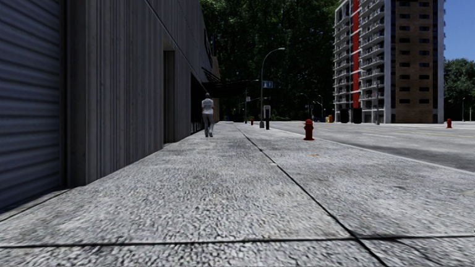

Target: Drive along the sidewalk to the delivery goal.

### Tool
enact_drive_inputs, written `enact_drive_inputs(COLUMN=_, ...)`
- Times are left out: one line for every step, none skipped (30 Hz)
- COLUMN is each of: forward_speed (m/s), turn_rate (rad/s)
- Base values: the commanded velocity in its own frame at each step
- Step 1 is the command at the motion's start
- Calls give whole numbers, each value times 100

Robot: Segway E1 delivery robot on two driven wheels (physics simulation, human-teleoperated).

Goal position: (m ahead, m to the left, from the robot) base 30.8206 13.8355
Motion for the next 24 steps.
enact_drive_inputs(forward_speed=200, turn_rate=0)
enact_drive_inputs(forward_speed=200, turn_rate=0)
enact_drive_inputs(forward_speed=200, turn_rate=0)
enact_drive_inputs(forward_speed=200, turn_rate=0)
enact_drive_inputs(forward_speed=200, turn_rate=0)
enact_drive_inputs(forward_speed=200, turn_rate=0)
enact_drive_inputs(forward_speed=200, turn_rate=0)
enact_drive_inputs(forward_speed=200, turn_rate=0)
enact_drive_inputs(forward_speed=200, turn_rate=0)
enact_drive_inputs(forward_speed=200, turn_rate=0)
enact_drive_inputs(forward_speed=200, turn_rate=0)
enact_drive_inputs(forward_speed=200, turn_rate=0)
enact_drive_inputs(forward_speed=200, turn_rate=0)
enact_drive_inputs(forward_speed=200, turn_rate=0)
enact_drive_inputs(forward_speed=200, turn_rate=0)
enact_drive_inputs(forward_speed=200, turn_rate=0)
enact_drive_inputs(forward_speed=200, turn_rate=0)
enact_drive_inputs(forward_speed=200, turn_rate=0)
enact_drive_inputs(forward_speed=200, turn_rate=0)
enact_drive_inputs(forward_speed=200, turn_rate=0)
enact_drive_inputs(forward_speed=200, turn_rate=0)
enact_drive_inputs(forward_speed=200, turn_rate=0)
enact_drive_inputs(forward_speed=200, turn_rate=0)
enact_drive_inputs(forward_speed=200, turn_rate=0)
